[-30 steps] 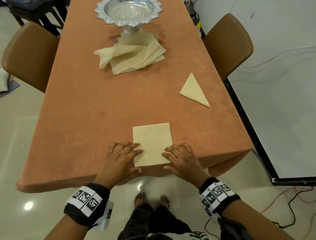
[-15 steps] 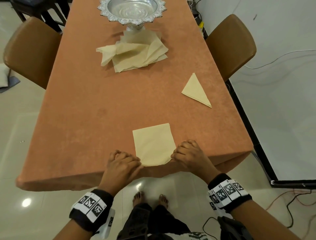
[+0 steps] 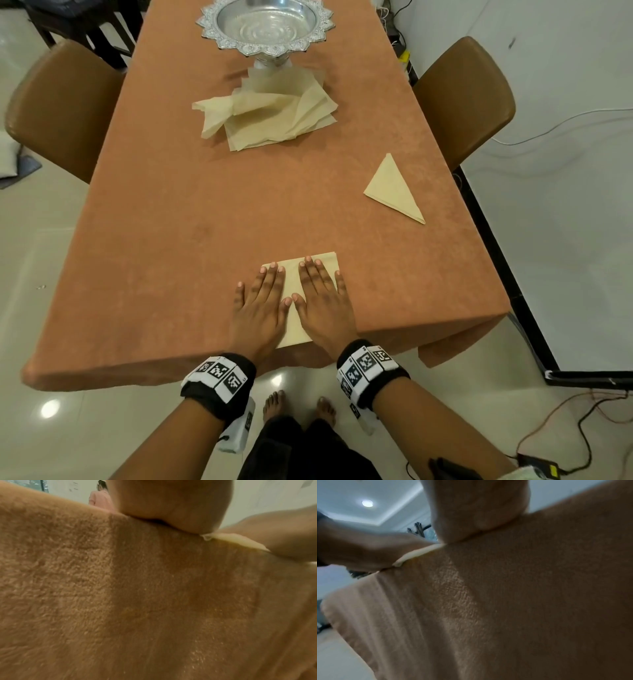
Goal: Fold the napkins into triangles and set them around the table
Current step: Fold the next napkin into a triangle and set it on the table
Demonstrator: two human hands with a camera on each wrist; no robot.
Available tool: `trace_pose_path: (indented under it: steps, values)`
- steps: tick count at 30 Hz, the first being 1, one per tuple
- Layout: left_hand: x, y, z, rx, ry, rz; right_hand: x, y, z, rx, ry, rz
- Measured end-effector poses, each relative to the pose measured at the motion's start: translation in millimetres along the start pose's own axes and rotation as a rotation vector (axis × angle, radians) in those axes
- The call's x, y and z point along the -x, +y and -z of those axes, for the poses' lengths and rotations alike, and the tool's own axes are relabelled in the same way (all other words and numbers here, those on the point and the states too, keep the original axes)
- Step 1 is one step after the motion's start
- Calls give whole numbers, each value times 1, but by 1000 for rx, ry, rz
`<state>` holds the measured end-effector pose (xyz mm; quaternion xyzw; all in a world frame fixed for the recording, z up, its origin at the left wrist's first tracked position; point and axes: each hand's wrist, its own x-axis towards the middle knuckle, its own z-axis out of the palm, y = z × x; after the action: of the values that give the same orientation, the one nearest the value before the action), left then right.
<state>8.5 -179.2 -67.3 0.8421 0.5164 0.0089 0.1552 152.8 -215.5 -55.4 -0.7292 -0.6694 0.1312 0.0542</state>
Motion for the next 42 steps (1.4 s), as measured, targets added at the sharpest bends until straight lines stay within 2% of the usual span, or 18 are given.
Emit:
trace_pose_path:
  steps: [3,8,9,11,13,15,20,22,25,29,32,35,39,40,42]
  values:
    - [0,1,-1,1,37,-2,2,14,-1,36,-2,-17]
    - [1,1,1,5,13,-9,5,59,23,70,63,-288]
    - [1,1,1,6,15,-13,3,55,27,51,118,-267]
    - [1,1,-1,11,29,-13,-7,30,27,8,191,-82]
    - [1,0,-3,9,36,-10,-11,6,14,3,44,67]
    - [0,-1,-4,4,57,-12,-9,12,3,37,-19,30]
    - [0,0,-4,9,53,-11,-3,57,12,39,81,-238]
    - [0,-1,-3,15,33,-14,-4,49,16,-19,130,-202]
    - [-1,1,7,53,-28,7,3,35,6,-19,43,-15]
    - [-16,42,18,213,100,89,2,39,-4,-2,56,-30]
    - [-19,67,3,140,27,114,2,37,-4,9,63,-12]
    - [-11,46,-3,53,-9,169,2,38,-4,12,96,-14]
    - [-4,6,13,74,35,341,3,38,-5,8,105,-18]
    - [-8,4,15,87,57,337,2,38,-5,3,110,-19]
    - [-14,17,14,77,112,173,2,37,-4,9,105,-25]
